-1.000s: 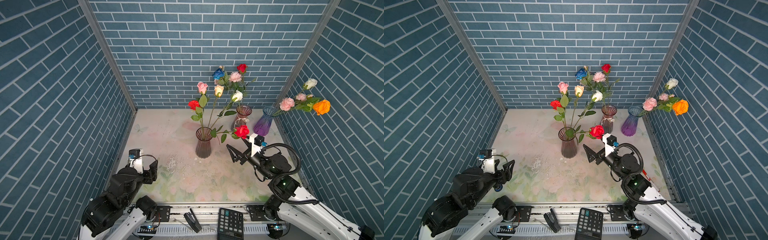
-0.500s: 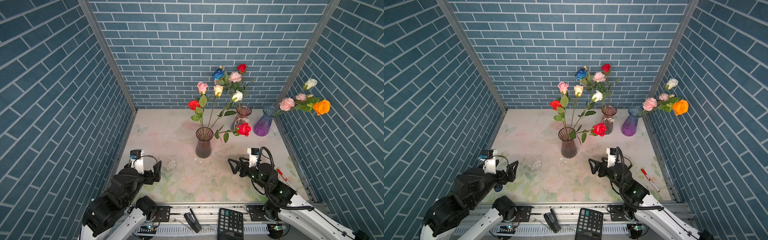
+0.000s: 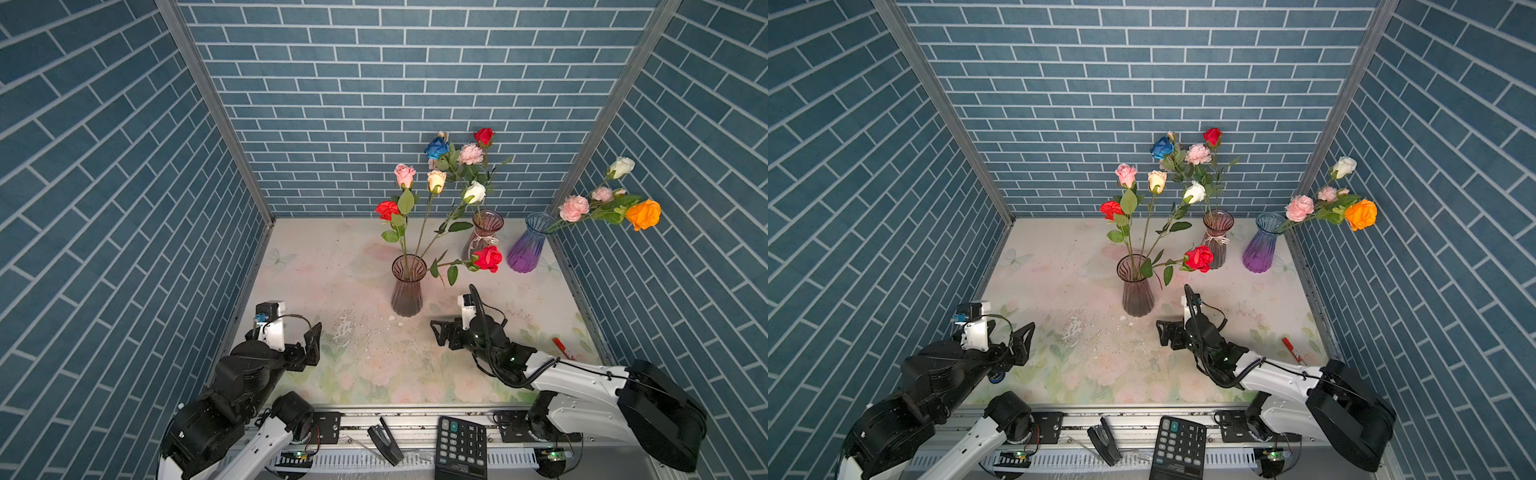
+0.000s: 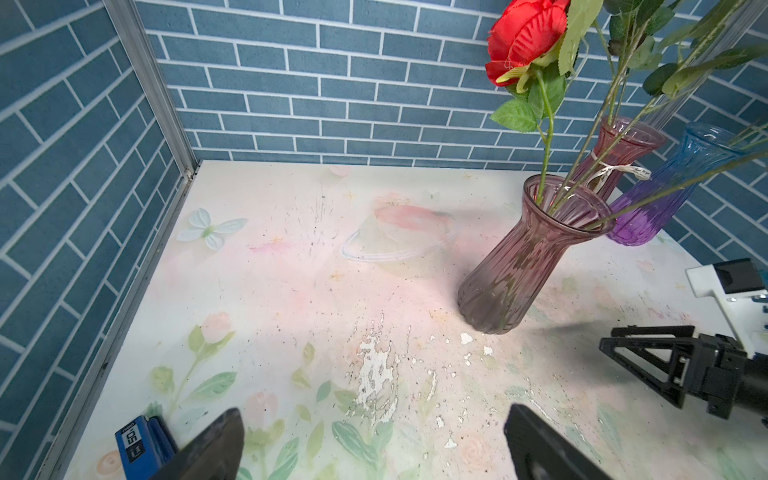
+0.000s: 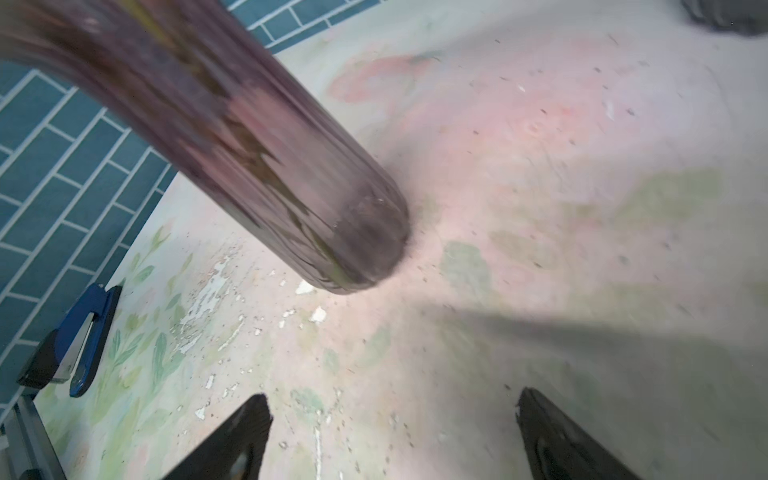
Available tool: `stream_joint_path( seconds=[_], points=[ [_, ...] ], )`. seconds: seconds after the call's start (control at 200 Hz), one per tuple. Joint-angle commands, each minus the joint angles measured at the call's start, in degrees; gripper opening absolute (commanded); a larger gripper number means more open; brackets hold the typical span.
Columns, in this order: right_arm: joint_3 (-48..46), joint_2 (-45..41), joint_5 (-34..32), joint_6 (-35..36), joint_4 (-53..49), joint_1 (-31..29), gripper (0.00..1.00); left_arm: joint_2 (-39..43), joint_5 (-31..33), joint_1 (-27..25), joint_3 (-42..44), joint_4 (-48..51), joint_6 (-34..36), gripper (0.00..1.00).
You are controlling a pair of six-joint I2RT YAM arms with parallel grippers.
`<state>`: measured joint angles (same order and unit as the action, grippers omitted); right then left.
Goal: Arrange the flowers into the vase
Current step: 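Grasp the mauve vase nearest the robot with the right gripper, then slide the mauve vase farther from the robot with the right gripper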
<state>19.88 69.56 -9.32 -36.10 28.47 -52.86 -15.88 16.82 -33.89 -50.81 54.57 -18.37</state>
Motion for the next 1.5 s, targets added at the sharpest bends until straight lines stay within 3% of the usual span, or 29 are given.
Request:
stream_joint_path(
  seconds=[0.0,0.09,0.175,0.41,0.765,1.05,1.496],
  points=[
    [-0.13,6.96,-3.8,14.18,21.7,-2.81,0.96,1.51,0.53,0.3,0.61,-0.25,0.2,1.0],
    [-1.87,17.42,-3.95,21.78,41.34,-4.54,0.96,2.88,0.1,0.29,0.79,-0.49,0.32,1.0],
    [-0.82,26.06,-4.71,24.5,51.7,-5.34,0.95,3.97,-0.42,0.3,0.97,-0.77,0.52,1.0],
    [6.42,33.69,-13.41,24.96,51.47,-6.02,0.95,5.48,-2.47,0.19,1.32,-1.66,1.41,1.0],
    [12.83,41.32,-17.91,22.01,50.63,-4.6,0.94,7.98,-3.23,0.21,1.59,-2.09,1.75,1.0],
    [17.65,44.34,-10.88,21.5,46.37,-1.42,0.88,8.64,-3.62,0.22,1.59,-2.18,2.02,1.0],
    [26.7,48.4,4.14,26.02,36.08,1.88,0.88,9.2,-3.34,0.18,1.67,-2.18,1.94,1.0]
  ],
)
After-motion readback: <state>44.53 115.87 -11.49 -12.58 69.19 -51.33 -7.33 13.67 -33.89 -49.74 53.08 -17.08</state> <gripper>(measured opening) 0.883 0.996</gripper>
